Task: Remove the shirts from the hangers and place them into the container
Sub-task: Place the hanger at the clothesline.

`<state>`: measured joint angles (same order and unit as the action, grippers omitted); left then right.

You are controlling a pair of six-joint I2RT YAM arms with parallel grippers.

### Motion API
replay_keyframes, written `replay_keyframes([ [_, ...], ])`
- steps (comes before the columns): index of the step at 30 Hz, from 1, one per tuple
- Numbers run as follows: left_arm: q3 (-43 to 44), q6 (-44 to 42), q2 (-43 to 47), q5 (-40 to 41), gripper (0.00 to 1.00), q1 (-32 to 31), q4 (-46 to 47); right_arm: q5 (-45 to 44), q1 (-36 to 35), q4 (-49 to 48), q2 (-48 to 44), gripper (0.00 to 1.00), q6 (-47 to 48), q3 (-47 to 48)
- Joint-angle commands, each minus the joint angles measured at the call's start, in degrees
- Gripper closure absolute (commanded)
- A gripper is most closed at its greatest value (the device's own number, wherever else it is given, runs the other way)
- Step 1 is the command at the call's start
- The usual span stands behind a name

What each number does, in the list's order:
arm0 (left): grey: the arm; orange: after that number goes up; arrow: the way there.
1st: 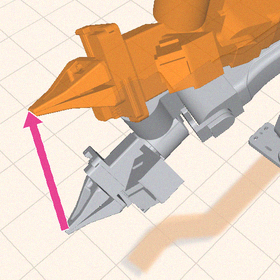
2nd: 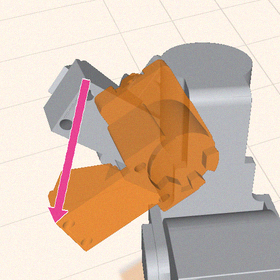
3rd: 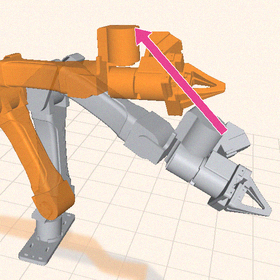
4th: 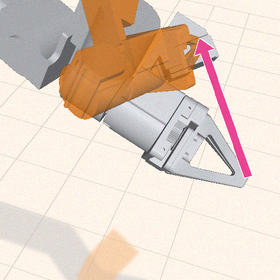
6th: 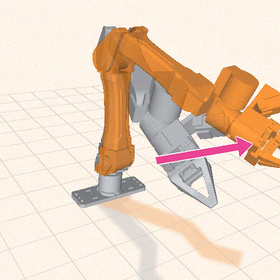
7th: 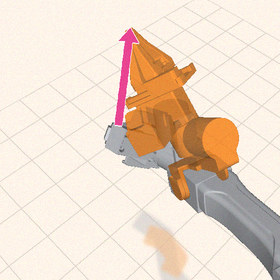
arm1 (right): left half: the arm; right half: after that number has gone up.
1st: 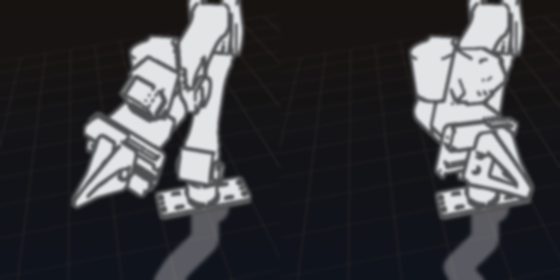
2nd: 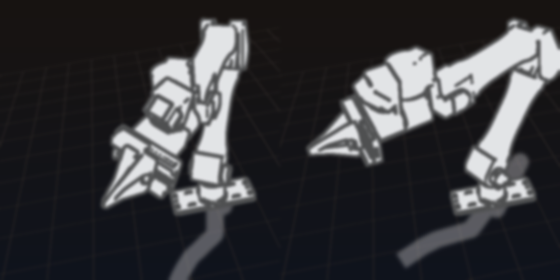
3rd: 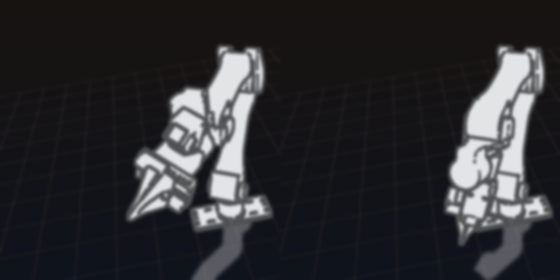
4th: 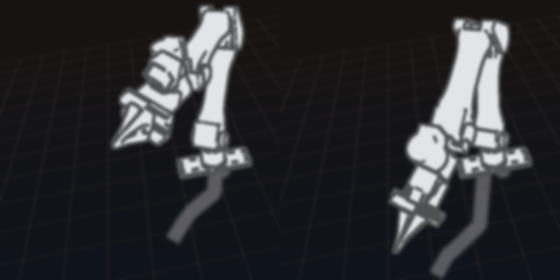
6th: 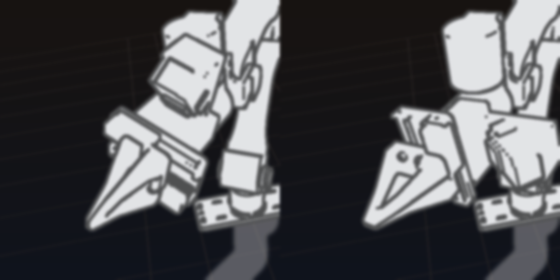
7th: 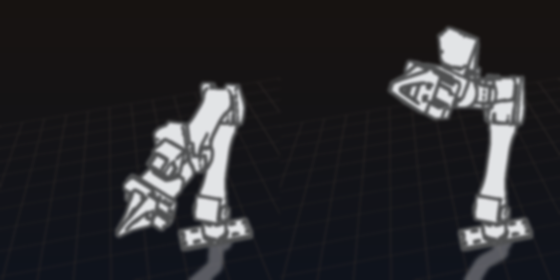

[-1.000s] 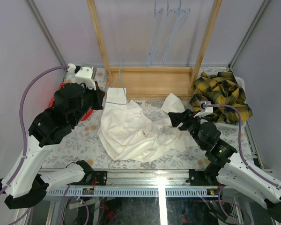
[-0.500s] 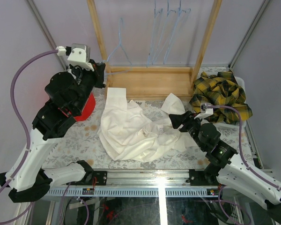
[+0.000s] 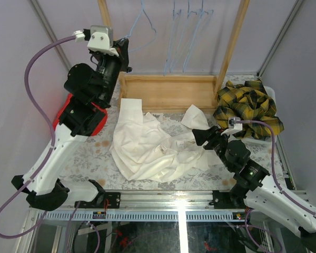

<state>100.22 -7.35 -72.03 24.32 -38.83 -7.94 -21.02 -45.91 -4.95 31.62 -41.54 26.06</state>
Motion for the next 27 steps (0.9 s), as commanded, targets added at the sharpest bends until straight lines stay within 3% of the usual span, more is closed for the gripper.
replay_keyframes([
  [1,2.7,-0.8,-4.7,-1.6,1.00,3.0,10.5,-2.7,-0.1,-0.1,-1.2,0.38,-0.3,0.7],
  [6,1.9,4.5,-7.9,-5.1,1.00,7.2,9.9,-2.5,-0.1,0.3,-1.8,0.38,-0.9,-0.2],
  [11,-8.2,7.4,-3.6,-7.0,1.00,7.3,9.7,-2.4,-0.1,0.5,-2.3,0.38,-1.7,-1.2],
  [12,-9.9,7.8,-2.5,-7.4,0.96,7.3,9.4,-2.3,-0.1,0.4,-2.3,0.38,-1.8,-1.3],
  [13,-11.4,8.1,-1.5,-8.0,0.78,7.3,8.7,-2.3,-0.1,0.3,-2.2,0.38,-1.7,-1.3],
  [14,-12.6,8.2,-0.4,-8.6,0.68,7.3,8.2,-2.1,-0.1,0.3,-2.0,0.38,-1.6,-1.3],
  [17,-15.0,9.4,2.2,-8.8,0.64,7.3,5.9,-1.7,-0.1,0.4,-0.9,0.38,-1.3,-1.0],
  [20,-15.2,10.4,4.0,-9.0,0.20,7.4,0.9,-1.1,-0.1,0.3,0.1,0.37,-1.6,-0.9],
  [21,-15.7,10.8,4.8,-8.9,0.11,7.3,-0.3,-1.0,-0.2,0.4,0.3,0.37,-1.6,-1.0],
  [24,-19.5,13.1,8.8,-8.3,0.00,7.4,-3.1,-0.3,-0.1,0.5,1.0,0.37,-1.8,-1.0],
  [27,-23.8,16.4,12.3,-7.2,0.00,7.5,-7.7,0.4,-0.1,1.2,1.8,0.35,-1.1,-0.5],
])
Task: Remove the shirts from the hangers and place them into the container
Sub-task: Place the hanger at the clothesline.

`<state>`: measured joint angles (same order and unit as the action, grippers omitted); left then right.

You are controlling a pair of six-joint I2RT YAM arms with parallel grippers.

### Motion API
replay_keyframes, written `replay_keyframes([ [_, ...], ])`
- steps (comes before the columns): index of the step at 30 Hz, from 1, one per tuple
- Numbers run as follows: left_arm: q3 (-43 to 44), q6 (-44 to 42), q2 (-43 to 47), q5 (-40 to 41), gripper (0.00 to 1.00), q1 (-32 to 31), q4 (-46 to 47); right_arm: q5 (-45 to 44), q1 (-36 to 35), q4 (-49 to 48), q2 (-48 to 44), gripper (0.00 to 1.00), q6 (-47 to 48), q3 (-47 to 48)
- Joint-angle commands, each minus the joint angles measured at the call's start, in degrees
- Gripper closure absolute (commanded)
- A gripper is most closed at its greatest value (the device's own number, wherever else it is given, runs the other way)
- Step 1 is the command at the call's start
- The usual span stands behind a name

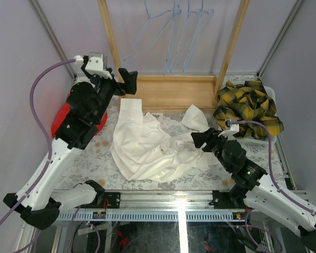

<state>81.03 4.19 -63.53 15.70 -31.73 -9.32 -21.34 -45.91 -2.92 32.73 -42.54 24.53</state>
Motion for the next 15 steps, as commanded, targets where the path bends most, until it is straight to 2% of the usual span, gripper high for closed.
replay_keyframes([
  [1,-7.1,6.2,5.1,1.6,0.00,0.4,-7.9,1.2,-0.2,-0.4,1.2,0.33,0.3,1.4],
  [4,-16.1,10.4,10.3,3.6,0.00,0.5,-10.1,3.4,-0.2,2.2,3.5,0.24,2.0,3.7],
  [8,-27.2,14.7,17.1,3.9,0.00,0.5,-13.5,6.8,-0.2,7.4,11.2,0.19,4.0,8.3],
  [15,-34.4,17.1,23.2,6.1,0.00,0.5,-20.9,4.8,-0.1,23.7,32.2,0.12,3.7,22.6],
])
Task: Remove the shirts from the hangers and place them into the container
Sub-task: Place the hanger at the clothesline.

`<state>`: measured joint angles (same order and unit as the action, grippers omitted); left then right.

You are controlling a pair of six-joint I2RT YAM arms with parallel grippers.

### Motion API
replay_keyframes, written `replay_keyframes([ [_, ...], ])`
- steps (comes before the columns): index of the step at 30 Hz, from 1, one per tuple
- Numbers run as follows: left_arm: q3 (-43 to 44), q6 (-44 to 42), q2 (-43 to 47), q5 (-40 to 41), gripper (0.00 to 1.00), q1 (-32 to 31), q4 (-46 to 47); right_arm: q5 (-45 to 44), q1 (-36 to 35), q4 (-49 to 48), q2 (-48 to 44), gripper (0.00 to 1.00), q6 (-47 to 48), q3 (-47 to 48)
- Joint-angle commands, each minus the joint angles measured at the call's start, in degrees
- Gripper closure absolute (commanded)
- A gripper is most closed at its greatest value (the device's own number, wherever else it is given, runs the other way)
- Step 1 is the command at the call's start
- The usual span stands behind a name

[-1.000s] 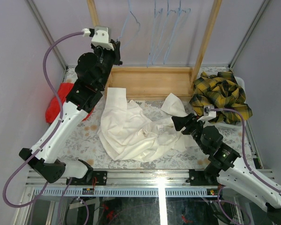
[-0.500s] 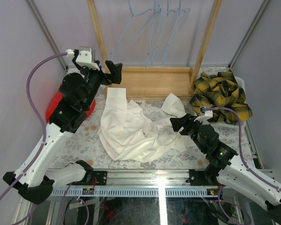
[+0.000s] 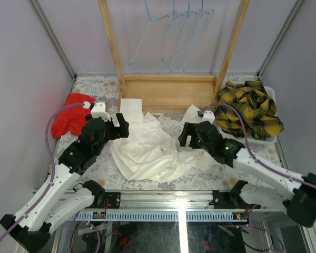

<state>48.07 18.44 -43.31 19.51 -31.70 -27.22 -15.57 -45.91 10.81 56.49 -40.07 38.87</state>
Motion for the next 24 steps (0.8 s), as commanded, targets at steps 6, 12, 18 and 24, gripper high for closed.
replay_keyframes([
  [6,-3.9,2.4,3.5,2.7,0.00,0.5,-4.3,13.3,0.0,14.3,25.1,0.05,9.3,19.5],
  [12,-5.4,0.8,4.6,6.0,0.00,0.5,-4.9,30.6,-0.4,8.0,32.2,0.01,8.4,17.5],
  [18,-6.5,0.3,5.7,7.4,0.00,0.5,-2.6,24.9,-4.7,12.2,38.4,0.01,10.6,17.8],
  [24,-8.5,0.4,6.4,6.7,0.00,0.5,-0.1,10.3,-9.8,14.9,45.4,0.00,6.4,14.6],
])
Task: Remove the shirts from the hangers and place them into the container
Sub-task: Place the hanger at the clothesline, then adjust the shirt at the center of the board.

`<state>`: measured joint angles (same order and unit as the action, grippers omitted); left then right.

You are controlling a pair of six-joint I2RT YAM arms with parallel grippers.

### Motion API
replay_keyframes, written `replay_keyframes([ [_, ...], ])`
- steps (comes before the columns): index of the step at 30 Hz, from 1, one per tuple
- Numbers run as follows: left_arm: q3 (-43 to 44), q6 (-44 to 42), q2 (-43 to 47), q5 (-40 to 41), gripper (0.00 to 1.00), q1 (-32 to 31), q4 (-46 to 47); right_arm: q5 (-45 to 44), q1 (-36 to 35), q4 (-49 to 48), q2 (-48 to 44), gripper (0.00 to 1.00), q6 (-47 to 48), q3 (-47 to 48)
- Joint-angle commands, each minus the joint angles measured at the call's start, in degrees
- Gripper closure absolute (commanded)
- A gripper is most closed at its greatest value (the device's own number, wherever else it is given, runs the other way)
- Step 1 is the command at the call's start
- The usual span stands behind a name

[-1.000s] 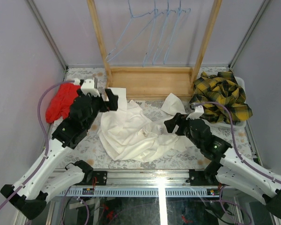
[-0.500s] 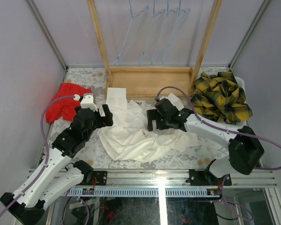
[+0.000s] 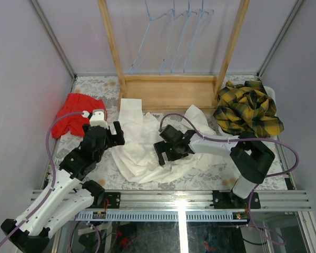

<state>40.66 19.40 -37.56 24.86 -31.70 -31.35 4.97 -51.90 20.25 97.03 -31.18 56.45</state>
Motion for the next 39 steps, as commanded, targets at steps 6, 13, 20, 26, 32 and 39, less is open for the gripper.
replay_keyframes([
  [6,-1.1,-0.8,0.3,-0.3,0.00,0.5,4.2,-21.6,-9.3,3.3,1.8,0.48,-8.5,-5.8],
  [13,-1.2,-1.5,0.0,-0.7,0.00,0.5,4.6,-31.9,-12.3,-2.3,-17.3,0.99,-8.0,-8.1],
  [20,-1.4,-1.6,0.5,-1.0,0.00,0.5,4.7,-45.1,-12.4,-7.9,-41.9,1.00,-9.4,-16.5],
  [26,-1.3,-2.0,0.2,-1.7,0.00,0.5,4.9,-47.8,-7.7,-7.1,-45.2,0.99,-12.8,-19.9],
  [32,-1.2,-2.0,0.2,-2.4,0.00,0.5,4.8,-23.4,2.1,-10.0,-32.2,0.49,-17.0,-16.5],
  [39,-1.4,-2.0,0.5,-2.5,0.00,0.5,4.8,-12.3,2.0,-5.7,-17.5,0.01,-12.0,-6.6],
])
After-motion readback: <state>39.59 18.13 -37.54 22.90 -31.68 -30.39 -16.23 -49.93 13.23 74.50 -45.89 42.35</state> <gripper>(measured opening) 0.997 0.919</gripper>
